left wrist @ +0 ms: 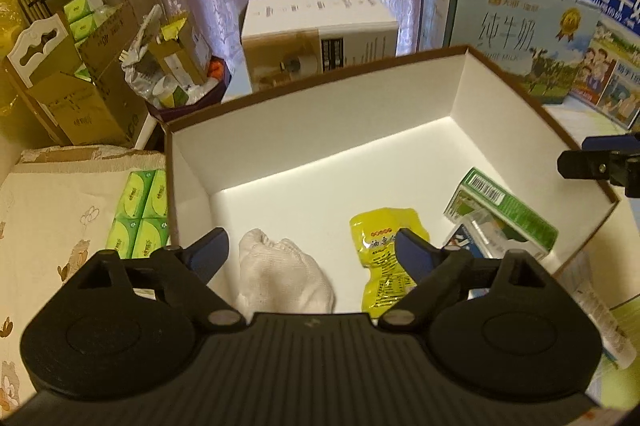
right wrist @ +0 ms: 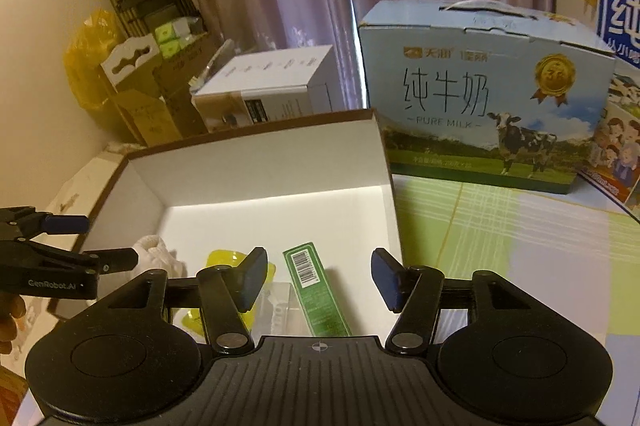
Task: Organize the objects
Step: 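Lower both items into the box and open both tools, then withdraw both tools from the box toward the items on the table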
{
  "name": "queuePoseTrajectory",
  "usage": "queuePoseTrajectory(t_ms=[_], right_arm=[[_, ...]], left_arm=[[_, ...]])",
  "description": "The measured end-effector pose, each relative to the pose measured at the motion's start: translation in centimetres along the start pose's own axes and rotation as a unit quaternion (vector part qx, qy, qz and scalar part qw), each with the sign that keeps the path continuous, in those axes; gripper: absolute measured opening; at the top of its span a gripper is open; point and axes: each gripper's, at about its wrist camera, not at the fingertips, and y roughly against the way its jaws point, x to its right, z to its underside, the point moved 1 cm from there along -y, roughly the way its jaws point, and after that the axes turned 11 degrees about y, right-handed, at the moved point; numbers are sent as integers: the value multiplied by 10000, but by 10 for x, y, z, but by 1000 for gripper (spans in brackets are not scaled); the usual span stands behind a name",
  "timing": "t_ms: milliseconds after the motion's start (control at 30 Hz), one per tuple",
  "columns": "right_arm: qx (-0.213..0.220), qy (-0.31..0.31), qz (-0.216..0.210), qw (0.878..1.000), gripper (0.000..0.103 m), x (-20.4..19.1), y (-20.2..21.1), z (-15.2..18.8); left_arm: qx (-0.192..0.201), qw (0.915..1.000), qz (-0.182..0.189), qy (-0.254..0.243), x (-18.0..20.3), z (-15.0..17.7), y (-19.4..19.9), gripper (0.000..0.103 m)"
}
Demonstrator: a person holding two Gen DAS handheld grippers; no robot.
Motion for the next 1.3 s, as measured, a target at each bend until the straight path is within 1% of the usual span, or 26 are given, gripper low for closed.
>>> queuePoseTrajectory(t_ms=[100, 200, 300, 367, 533, 733, 967, 1133, 1300], right_arm=[[98, -25, 25, 9999, 55, 0, 18, 6], [223, -175, -34, 9996, 55, -1, 38, 16], [294, -292, -117, 9991, 55, -3, 56, 27], [339, -299, -105, 9989, 55, -6, 67, 32], [473, -368, -70, 9982, 55, -13, 93, 46], [520, -352, -17, 9980, 55, -20, 117, 61], [434, -286, 169, 9985, 55, -28, 134, 84], [285, -387, 162, 9987, 55, -31, 141, 104], [118, -489, 128, 9987, 55, -34, 145, 122]], left_arm=[[177, 9998, 83, 44, -4, 3, 19, 95], [333, 9993, 156, 47, -8, 8, 39, 99], [477, 9986, 213, 26, -9, 15, 58, 100], [554, 9981, 271, 33, -9, 19, 71, 102], [699, 9967, 415, 61, -6, 30, 98, 102], [860, 9949, 526, 75, -1, 47, 126, 102], [709, 9948, 665, 289, -1, 72, 142, 102], [496, 9961, 613, 400, -1, 93, 146, 102], [220, 9966, 656, 459, 3, 113, 147, 102]])
